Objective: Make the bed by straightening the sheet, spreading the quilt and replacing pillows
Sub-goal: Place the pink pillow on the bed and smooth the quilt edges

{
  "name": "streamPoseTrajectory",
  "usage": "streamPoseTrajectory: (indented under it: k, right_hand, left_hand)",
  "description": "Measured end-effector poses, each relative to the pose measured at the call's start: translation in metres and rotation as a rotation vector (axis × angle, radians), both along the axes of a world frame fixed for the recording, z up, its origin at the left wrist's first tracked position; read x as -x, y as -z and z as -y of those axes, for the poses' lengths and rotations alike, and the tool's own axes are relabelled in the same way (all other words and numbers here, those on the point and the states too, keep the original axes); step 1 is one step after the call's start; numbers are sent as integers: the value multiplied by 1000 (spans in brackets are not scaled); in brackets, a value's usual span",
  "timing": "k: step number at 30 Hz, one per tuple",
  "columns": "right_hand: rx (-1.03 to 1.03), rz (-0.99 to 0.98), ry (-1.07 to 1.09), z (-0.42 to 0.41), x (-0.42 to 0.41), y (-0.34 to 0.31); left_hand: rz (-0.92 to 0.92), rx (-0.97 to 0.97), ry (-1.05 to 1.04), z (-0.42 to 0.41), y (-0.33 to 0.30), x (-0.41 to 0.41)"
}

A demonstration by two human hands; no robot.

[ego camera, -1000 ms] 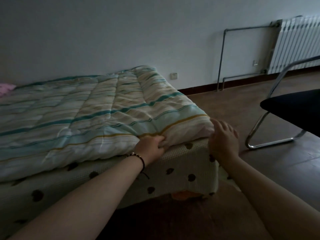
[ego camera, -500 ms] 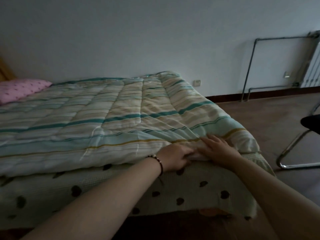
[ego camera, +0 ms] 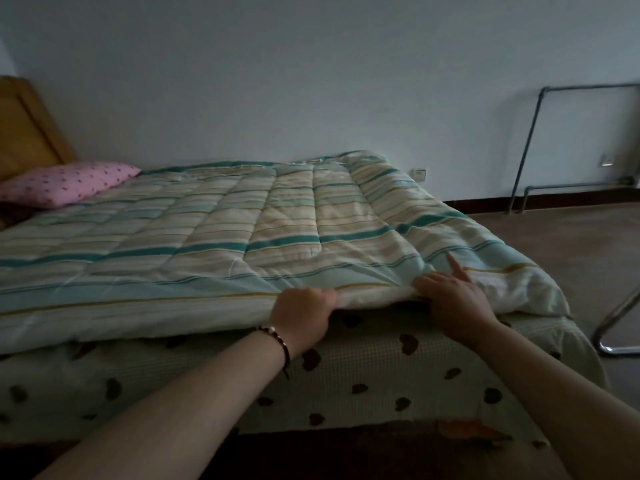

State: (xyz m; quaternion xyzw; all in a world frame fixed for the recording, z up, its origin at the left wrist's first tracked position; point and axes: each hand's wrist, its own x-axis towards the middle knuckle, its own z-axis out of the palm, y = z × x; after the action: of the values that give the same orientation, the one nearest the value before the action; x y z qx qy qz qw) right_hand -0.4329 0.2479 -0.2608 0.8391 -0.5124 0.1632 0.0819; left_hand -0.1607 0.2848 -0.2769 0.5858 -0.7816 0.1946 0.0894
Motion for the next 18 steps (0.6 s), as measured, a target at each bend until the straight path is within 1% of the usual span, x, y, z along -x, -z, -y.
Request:
streamPoseTrajectory:
  k: [1, 3, 4, 5, 7, 8, 9, 11, 13, 15, 17, 18]
  right_hand:
    - [-19, -33, -22, -1, 4, 4]
    - [-135, -157, -63, 1, 4, 20]
    - [-170, -190, -75, 2, -2, 23]
    - [-178, -201, -73, 4, -8, 24]
    - [-131, -213, -84, 3, -27, 12]
    - [-111, -230, -89, -1, -32, 6]
    - [-94, -245, -123, -2, -51, 1]
    - [-85, -232, -240, -6, -86, -1]
    - [-112, -221, -350, -7, -132, 6]
    - [-150, -218, -370, -6, -174, 17]
    - [-189, -183, -345, -8, -207, 23]
    - [-201, -171, -326, -8, -222, 26]
  left_hand:
    - [51, -35, 11, -3, 3, 5]
    - [147, -146, 23, -8, 15, 13]
    - [153, -165, 36, -6, 20, 10]
    - [117, -143, 56, -5, 25, 4]
    - [-24, -61, 125, -5, 30, -23]
    - [-64, -13, 173, -5, 30, -35]
    - [-74, 13, 174, -8, 31, -61]
    - [-32, 62, 103, -15, 30, -107]
    - [-58, 24, -67, -32, 25, -155]
    - [-144, -43, -268, -50, 20, -195]
    - [-226, -141, -345, -64, 18, -219]
    - [-236, -150, -333, -71, 19, -228]
